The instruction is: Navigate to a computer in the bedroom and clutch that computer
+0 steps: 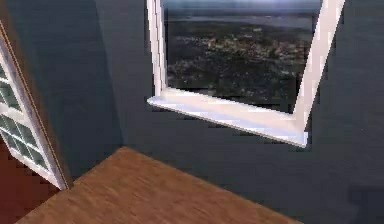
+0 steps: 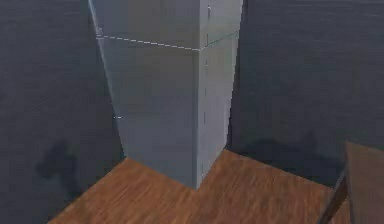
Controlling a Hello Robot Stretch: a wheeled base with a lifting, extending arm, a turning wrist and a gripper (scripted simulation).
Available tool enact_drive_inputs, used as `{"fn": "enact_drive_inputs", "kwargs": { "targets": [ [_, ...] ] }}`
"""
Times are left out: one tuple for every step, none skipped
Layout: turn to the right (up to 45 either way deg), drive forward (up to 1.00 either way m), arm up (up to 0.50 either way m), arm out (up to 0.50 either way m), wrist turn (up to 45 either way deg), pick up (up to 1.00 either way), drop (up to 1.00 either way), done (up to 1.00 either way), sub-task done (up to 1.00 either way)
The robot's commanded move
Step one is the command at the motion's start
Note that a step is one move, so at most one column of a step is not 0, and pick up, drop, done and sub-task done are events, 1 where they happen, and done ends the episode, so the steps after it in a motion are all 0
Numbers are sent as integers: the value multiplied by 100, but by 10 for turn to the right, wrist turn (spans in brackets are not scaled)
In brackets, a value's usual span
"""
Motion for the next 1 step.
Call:
{"fn": "enact_drive_inputs", "kwargs": {
  "targets": [
    [-450,0,0,0,0,0,0,0,0]
  ]
}}
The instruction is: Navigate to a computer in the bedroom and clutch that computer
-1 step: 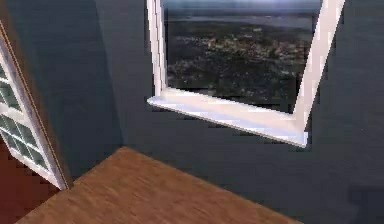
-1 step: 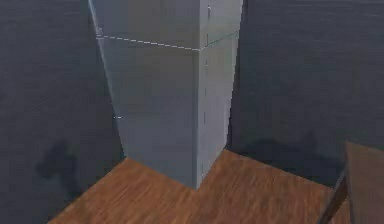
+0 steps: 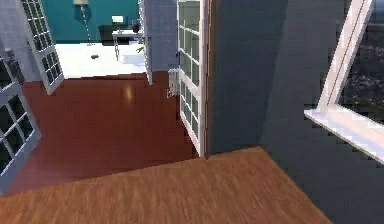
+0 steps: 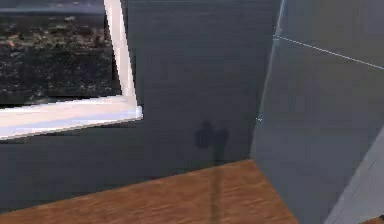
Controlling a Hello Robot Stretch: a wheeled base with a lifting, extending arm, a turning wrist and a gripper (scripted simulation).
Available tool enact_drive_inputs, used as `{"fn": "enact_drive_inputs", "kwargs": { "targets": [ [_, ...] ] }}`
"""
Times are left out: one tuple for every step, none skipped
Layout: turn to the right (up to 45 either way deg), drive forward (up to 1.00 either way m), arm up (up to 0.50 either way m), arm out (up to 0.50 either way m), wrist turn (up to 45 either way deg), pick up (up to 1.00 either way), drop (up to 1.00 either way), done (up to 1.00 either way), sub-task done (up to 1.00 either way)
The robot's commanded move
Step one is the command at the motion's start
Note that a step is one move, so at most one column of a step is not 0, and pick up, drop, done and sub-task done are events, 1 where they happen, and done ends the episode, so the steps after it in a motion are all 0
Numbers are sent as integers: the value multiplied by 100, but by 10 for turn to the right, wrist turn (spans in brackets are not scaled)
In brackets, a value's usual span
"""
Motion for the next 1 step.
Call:
{"fn": "enact_drive_inputs", "kwargs": {
  "targets": [
    [-180,0,0,0,0,0,0,0,0]
  ]
}}
